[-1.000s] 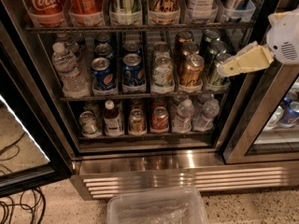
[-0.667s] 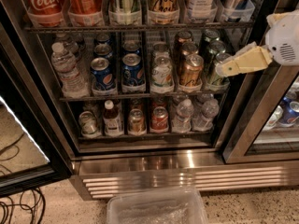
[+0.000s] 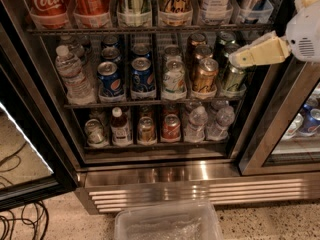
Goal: Pick redbull can from top shelf of fridge
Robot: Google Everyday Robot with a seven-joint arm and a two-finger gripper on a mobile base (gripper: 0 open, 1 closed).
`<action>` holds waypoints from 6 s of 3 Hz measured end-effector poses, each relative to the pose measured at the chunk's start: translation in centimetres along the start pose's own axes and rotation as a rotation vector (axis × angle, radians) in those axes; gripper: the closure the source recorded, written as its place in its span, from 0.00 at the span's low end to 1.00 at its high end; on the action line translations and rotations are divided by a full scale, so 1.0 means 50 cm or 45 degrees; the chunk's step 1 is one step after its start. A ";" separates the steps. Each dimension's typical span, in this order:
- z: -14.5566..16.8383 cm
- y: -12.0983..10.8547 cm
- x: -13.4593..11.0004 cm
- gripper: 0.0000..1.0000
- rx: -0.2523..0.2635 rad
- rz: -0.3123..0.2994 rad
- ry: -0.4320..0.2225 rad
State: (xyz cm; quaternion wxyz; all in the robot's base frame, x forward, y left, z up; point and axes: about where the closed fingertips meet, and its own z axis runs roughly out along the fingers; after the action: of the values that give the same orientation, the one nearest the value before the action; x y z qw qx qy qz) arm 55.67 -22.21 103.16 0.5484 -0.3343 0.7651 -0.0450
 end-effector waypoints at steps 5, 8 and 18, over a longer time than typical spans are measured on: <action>-0.016 -0.086 -0.082 0.27 0.268 0.018 -0.207; 0.026 -0.115 -0.091 0.31 0.268 0.127 -0.297; 0.082 -0.166 -0.074 0.35 0.368 0.363 -0.407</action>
Offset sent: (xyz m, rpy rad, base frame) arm 0.0054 -0.0051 0.0405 0.0187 -0.1669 -0.0707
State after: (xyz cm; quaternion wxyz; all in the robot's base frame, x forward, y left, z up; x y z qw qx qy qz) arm 63.70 -25.33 108.16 0.7052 -0.1442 0.6938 -0.0226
